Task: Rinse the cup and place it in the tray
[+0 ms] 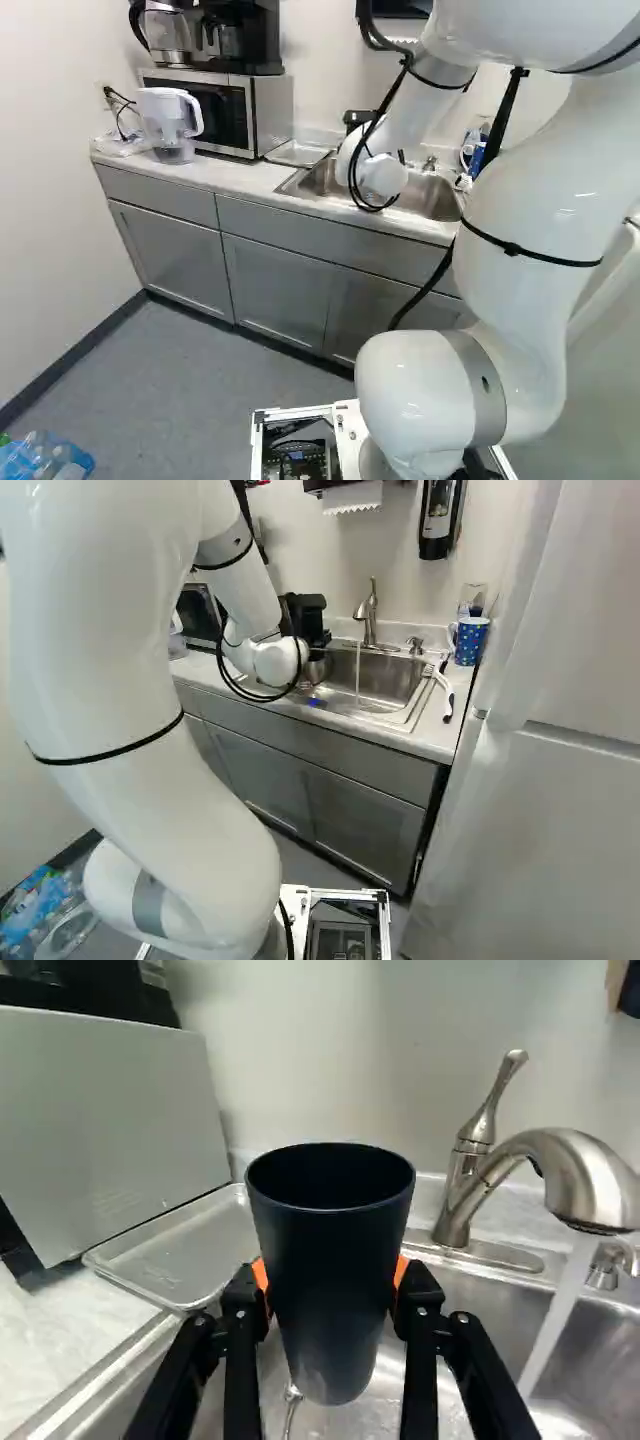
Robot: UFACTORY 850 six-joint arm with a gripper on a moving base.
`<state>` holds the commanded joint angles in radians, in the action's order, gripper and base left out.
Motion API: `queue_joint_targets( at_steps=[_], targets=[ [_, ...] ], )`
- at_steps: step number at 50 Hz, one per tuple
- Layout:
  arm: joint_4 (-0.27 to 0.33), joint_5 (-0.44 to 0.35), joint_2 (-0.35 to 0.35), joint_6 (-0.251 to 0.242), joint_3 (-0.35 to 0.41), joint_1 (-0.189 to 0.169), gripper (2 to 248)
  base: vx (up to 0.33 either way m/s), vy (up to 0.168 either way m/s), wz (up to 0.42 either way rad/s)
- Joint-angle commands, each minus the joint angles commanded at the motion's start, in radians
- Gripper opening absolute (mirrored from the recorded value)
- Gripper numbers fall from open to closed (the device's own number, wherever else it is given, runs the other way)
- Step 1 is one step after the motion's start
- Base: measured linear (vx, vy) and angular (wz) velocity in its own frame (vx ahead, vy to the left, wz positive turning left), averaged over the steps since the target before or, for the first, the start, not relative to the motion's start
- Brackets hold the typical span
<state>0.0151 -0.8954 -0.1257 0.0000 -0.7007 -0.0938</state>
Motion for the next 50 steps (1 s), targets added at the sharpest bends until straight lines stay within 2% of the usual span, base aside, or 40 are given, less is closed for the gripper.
queue_joint_targets(
  at_steps=[18,38,50],
  targets=[
    [0.000,-0.011,0.000,0.000,0.042,-0.055,126,0.000,0.000,0.000],
    [-0.009,-0.011,-0.022,0.000,0.067,-0.088,126,0.000,0.000,0.000],
    [-0.024,-0.011,-0.029,0.000,0.063,-0.120,126,0.000,0.000,0.000]
  ],
)
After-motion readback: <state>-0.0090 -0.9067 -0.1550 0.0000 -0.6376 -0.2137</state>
